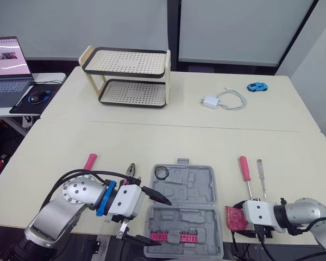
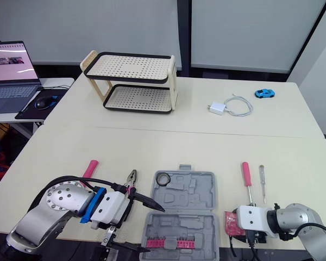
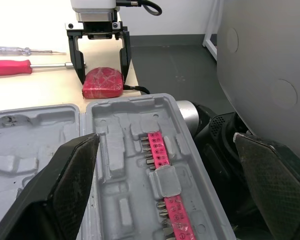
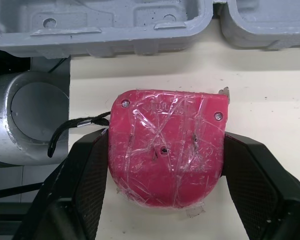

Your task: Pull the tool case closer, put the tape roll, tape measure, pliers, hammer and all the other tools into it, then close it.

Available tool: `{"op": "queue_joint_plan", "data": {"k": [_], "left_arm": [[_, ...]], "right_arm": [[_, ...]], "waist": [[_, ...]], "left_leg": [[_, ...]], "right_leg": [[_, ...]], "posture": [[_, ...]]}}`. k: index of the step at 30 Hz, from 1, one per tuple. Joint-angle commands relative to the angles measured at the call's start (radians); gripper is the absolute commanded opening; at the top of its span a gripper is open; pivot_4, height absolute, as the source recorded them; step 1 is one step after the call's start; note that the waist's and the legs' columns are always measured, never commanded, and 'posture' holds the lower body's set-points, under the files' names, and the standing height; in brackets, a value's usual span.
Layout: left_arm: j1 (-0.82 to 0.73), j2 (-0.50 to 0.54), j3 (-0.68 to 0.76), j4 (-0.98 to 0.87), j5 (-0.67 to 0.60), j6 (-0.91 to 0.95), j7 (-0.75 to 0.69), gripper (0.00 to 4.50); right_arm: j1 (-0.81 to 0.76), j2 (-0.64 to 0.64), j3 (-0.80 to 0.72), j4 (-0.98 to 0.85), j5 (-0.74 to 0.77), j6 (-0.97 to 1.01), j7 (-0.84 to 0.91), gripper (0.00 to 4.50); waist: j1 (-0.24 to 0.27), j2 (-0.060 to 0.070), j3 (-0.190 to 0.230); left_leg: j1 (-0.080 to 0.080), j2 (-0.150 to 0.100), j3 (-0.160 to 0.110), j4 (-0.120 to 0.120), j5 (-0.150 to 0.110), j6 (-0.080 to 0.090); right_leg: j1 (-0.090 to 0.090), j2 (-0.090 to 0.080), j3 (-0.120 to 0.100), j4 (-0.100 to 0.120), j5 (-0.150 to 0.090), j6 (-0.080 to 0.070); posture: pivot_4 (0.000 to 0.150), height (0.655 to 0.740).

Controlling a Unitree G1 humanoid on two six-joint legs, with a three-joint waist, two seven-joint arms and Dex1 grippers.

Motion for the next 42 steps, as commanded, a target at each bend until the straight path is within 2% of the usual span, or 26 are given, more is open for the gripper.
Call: {"op": "queue_joint_plan", "data": {"k": [1,5,9,15,20,22,31,42], "left_arm": [[0.007,0.001,0.007,0.023,-0.001,-0.022,0.006,4.50],[-0.014,0.022,0.060,0.060,-0.026,0.010,0.019,4.50],[-0.031,0.048,0.112,0.082,-0.040,0.081,0.062,4.50],[-0.077,0.046,0.140,0.117,-0.011,0.141,0.145,4.50],[-0.111,0.034,0.127,0.134,-0.001,0.132,0.160,4.50],[-0.116,0.033,0.119,0.137,0.003,0.124,0.155,4.50],[-0.110,0.015,0.085,0.159,0.052,0.054,0.156,4.50],[-0.114,-0.017,0.051,0.165,0.089,0.026,0.166,4.50]], "right_arm": [[0.001,-0.025,-0.054,-0.060,0.027,0.028,0.006,3.08],[-0.026,-0.097,-0.142,-0.196,0.101,0.171,0.059,3.08],[-0.171,-0.187,-0.142,-0.314,0.163,0.379,0.121,3.08],[-0.526,-0.190,0.043,-0.323,0.147,0.619,0.174,3.08],[-0.824,-0.081,0.267,-0.245,0.094,0.761,0.220,3.08],[-0.899,-0.035,0.351,-0.207,0.062,0.781,0.230,3.08],[-0.970,0.116,0.555,-0.028,-0.072,0.728,0.204,3.08],[-0.998,0.237,0.602,0.117,-0.157,0.701,0.187,3.08]], "waist": [[0.000,0.000,0.000],[0.000,0.001,0.000],[-0.003,0.002,0.001],[0.000,0.003,0.001],[-0.002,0.003,0.002],[-0.005,0.003,0.002],[0.000,0.003,0.002],[-0.001,0.003,0.002]], "left_leg": [[0.000,0.000,0.000,0.000,0.000,0.000],[0.000,0.000,0.000,0.000,0.000,0.000],[0.001,0.000,0.000,0.000,0.000,0.000],[0.000,0.000,-0.001,0.000,0.000,0.000],[-0.004,0.000,-0.001,0.000,0.000,0.000],[-0.005,0.000,0.000,0.000,0.000,0.000],[-0.009,0.000,-0.001,0.000,0.000,0.000],[-0.009,0.000,-0.001,0.000,0.000,0.000]], "right_leg": [[0.000,0.000,0.000,0.000,0.000,0.000],[0.000,0.000,0.000,0.000,0.000,0.000],[0.000,0.000,0.000,0.001,0.000,0.000],[-0.001,0.000,-0.001,0.000,0.000,0.000],[-0.005,0.000,-0.001,0.001,0.000,0.000],[-0.007,0.000,-0.001,0.001,0.000,0.000],[-0.010,-0.001,-0.002,0.003,0.001,-0.001],[-0.011,-0.001,-0.003,0.004,0.001,-0.001]], "posture": [[0.150,0.7350],[0.150,0.7350],[0.150,0.7350],[0.150,0.7350],[0.150,0.7350],[0.150,0.7350],[0.150,0.7350],[0.150,0.7350]]}}
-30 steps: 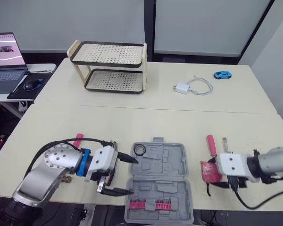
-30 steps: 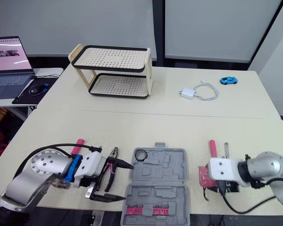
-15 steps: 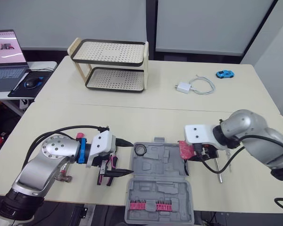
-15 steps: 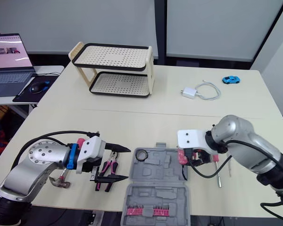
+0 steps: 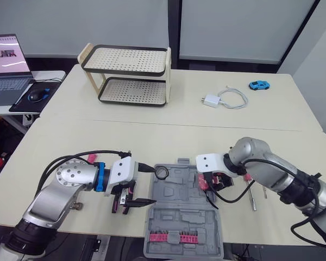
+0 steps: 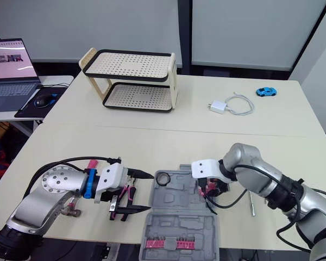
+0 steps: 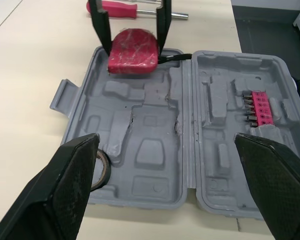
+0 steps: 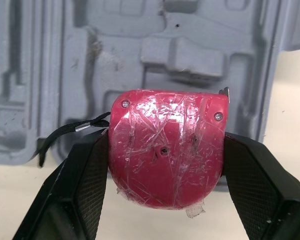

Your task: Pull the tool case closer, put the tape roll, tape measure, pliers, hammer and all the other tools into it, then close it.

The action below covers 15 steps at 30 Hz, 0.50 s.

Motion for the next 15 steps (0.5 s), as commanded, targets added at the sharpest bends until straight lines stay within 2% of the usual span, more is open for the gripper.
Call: {"op": "queue_joint_plan", "data": {"k": [1,15], "left_arm": [[-0.001,-0.006,-0.001,-0.013,0.003,-0.019,0.002,4.50],[0.009,-0.012,-0.005,0.001,0.005,-0.052,0.001,4.50]], "right_arm": [[-0.026,0.023,-0.007,0.018,-0.030,-0.014,-0.008,3.08],[-0.019,0.065,-0.015,0.052,-0.063,-0.024,-0.005,3.08]], "waist": [[0.000,0.000,0.000],[-0.001,0.000,0.000]], "left_leg": [[0.000,0.000,0.000,0.000,0.000,0.000],[0.000,0.000,0.000,0.000,0.000,0.000]], "right_leg": [[0.000,0.000,0.000,0.000,0.000,0.000],[0.000,0.000,0.000,0.000,0.000,0.000]], "posture": [[0.150,0.7350],[0.150,0.7350]]}}
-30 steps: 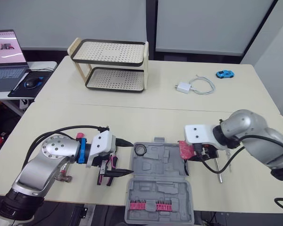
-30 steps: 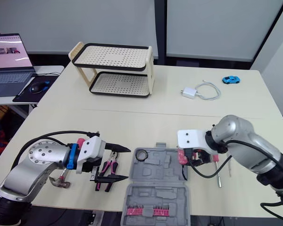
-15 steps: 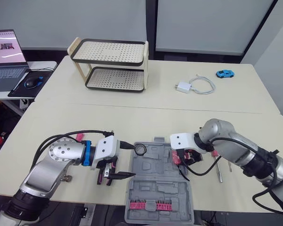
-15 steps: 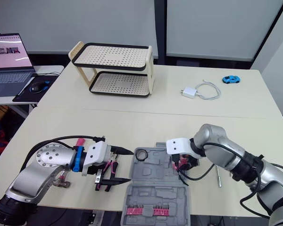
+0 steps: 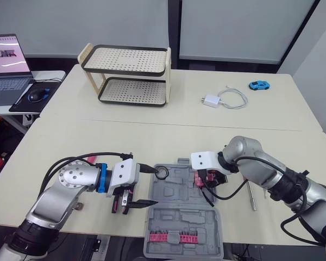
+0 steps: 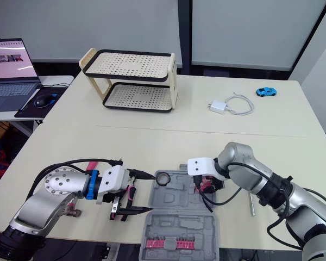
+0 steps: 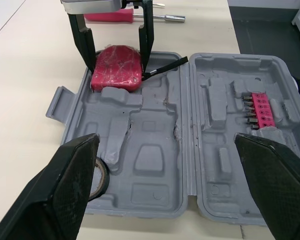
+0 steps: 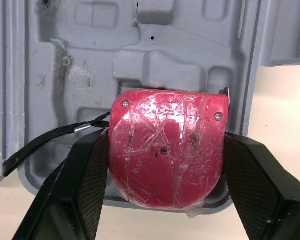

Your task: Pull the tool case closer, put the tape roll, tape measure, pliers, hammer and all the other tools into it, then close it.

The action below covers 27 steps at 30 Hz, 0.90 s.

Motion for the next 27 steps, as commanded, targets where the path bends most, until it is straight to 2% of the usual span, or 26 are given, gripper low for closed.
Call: {"op": "queue_joint_plan", "data": {"k": [1,4,16,19,23,27], "left_arm": [[0.003,-0.004,0.002,-0.009,-0.003,-0.011,-0.002,4.50],[0.003,-0.005,0.002,-0.011,-0.007,-0.008,-0.001,4.50],[-0.005,-0.005,0.027,-0.034,-0.039,0.058,0.023,4.50],[-0.010,-0.004,0.029,-0.038,-0.047,0.073,0.027,4.50],[-0.023,-0.005,0.029,-0.044,-0.056,0.094,0.033,4.50],[-0.033,-0.005,0.029,-0.046,-0.058,0.109,0.033,4.50]], "right_arm": [[-0.002,0.000,-0.024,-0.021,-0.008,-0.009,-0.003,3.43],[-0.006,-0.008,-0.044,-0.048,0.006,0.007,0.008,4.43],[0.054,-0.071,-0.211,-0.241,0.153,0.048,0.039,4.47],[0.088,-0.090,-0.230,-0.233,0.155,0.006,0.018,3.89],[0.108,-0.096,-0.235,-0.231,0.164,-0.010,-0.001,2.64],[0.112,-0.091,-0.241,-0.226,0.168,-0.018,-0.017,1.94]], "waist": [[0.000,0.000,0.000],[0.000,0.000,0.000],[0.001,0.000,0.000],[0.001,0.000,0.000],[0.001,0.000,0.000],[0.000,0.000,0.000]], "left_leg": [[0.000,0.000,0.000,0.000,0.000,0.000],[0.000,0.000,0.000,0.000,0.000,0.000],[0.000,0.000,0.000,0.000,0.000,0.000],[0.000,0.000,0.000,0.000,0.000,0.000],[0.000,0.000,0.000,0.000,0.000,0.000],[0.000,0.000,0.000,0.000,0.000,0.000]], "right_leg": [[0.000,0.000,0.000,0.000,0.000,0.000],[0.000,0.000,0.000,0.000,0.000,0.000],[0.000,0.000,0.000,0.000,0.000,0.000],[0.000,0.000,0.000,0.000,0.000,0.000],[0.000,0.000,0.000,0.000,0.000,0.000],[0.000,0.000,0.000,0.000,0.000,0.000]], "posture": [[0.150,0.7350],[0.150,0.7350],[0.150,0.7350],[0.150,0.7350],[0.150,0.7350],[0.150,0.7350]]}}
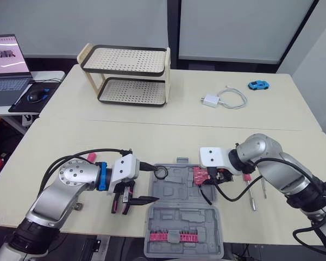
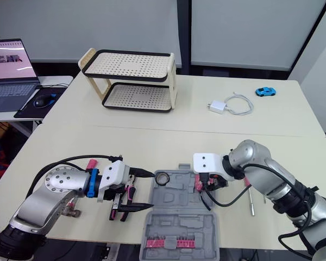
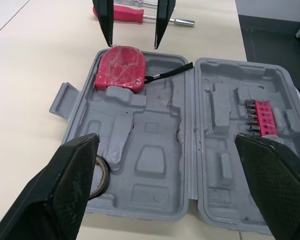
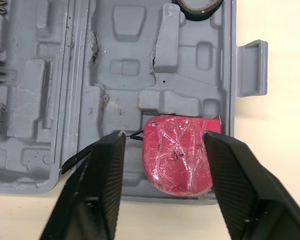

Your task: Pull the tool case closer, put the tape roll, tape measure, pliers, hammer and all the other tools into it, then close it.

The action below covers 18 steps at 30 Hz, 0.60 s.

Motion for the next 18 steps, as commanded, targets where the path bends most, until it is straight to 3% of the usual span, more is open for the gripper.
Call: {"op": "queue_joint_plan", "data": {"k": [1,12,16,18], "left_arm": [[-0.012,-0.001,0.021,-0.034,-0.025,0.012,0.004,4.50],[-0.028,0.002,0.023,-0.036,-0.031,0.028,0.007,4.50],[-0.030,0.004,0.024,-0.034,-0.033,0.027,0.003,4.50],[-0.032,0.005,0.024,-0.033,-0.033,0.027,0.001,4.50]], "right_arm": [[0.005,0.002,-0.041,-0.015,0.020,-0.016,-0.018,1.94],[0.109,0.013,-0.141,-0.011,0.074,-0.119,-0.094,1.94],[0.147,0.006,-0.167,-0.016,0.086,-0.142,-0.109,1.45],[0.153,0.001,-0.173,-0.014,0.088,-0.151,-0.116,1.45]], "waist": [[0.000,0.000,0.000],[0.000,0.000,0.000],[0.001,0.000,0.000],[0.001,0.000,0.000]], "left_leg": [[0.000,0.000,0.000,0.000,0.000,0.000],[0.000,0.000,0.000,0.000,0.000,0.000],[0.000,0.000,0.000,0.000,0.000,0.000],[0.000,0.000,0.000,0.000,0.000,0.000]], "right_leg": [[0.000,0.000,0.000,0.000,0.000,0.000],[0.000,0.000,0.000,0.000,0.000,0.000],[0.000,0.000,0.000,0.000,0.000,0.000],[0.000,0.000,0.000,0.000,0.000,0.000]], "posture": [[0.150,0.7350],[0.150,0.7350],[0.150,0.7350],[0.150,0.7350]]}}
